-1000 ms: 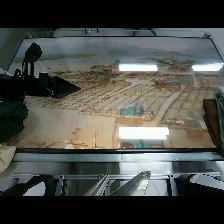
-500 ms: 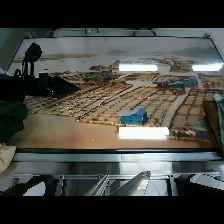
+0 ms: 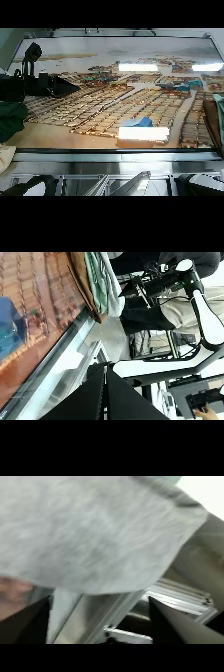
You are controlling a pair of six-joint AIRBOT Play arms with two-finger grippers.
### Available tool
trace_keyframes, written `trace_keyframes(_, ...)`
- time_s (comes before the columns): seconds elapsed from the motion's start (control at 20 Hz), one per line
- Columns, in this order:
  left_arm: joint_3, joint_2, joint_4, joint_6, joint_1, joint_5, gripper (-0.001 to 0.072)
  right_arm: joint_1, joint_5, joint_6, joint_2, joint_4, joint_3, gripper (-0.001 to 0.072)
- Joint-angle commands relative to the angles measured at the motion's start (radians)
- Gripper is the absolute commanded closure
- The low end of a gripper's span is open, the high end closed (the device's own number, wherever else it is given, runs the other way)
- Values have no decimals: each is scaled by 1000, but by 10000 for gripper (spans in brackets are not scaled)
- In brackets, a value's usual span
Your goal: Fold the shirts.
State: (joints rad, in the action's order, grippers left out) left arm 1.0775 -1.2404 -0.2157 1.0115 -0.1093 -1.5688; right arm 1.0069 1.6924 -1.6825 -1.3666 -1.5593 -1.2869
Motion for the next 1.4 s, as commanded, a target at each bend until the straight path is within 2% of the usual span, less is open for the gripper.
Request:
trace_keyframes(0.0, 32, 0, -3, 0, -2, -8, 703, -84, 103, -14, 8, 118, -119, 512)
trace_keyframes(0.05, 68, 0, -3, -1, -9, -19, 704, -125, 114, -8, 10, 142, -171, 651)
trace_keyframes(0.1, 110, 0, -3, 0, -14, -21, 704, -168, 113, -8, 19, 174, -214, 691)
trace_keyframes(0.2, 185, 1, -11, 2, -24, -21, 704, -274, 77, -8, 60, 260, -258, 691)
trace_keyframes(0.3, 209, 9, -116, 13, -10, -28, 703, -416, 9, 18, 120, 345, -245, 691)
trace_keyframes(0.45, 54, 87, -250, 18, 71, 18, 703, -726, -104, 37, 257, 392, -138, 691)
trace_keyframes(0.55, -88, 156, -302, 17, 136, 79, 701, -977, -269, 14, 368, 378, 9, 691)
trace_keyframes(0.7, -251, 251, -408, 18, 193, 181, 692, -1295, -555, -109, 493, 273, 293, 692)
trace_keyframes(0.95, -356, 329, -414, 18, 192, 188, 693, -1339, -579, -143, 475, 288, 356, 692)
trace_keyframes(1.35, -370, 356, -414, 18, 192, 246, 694, -1339, -560, -147, 475, 307, 356, 691)
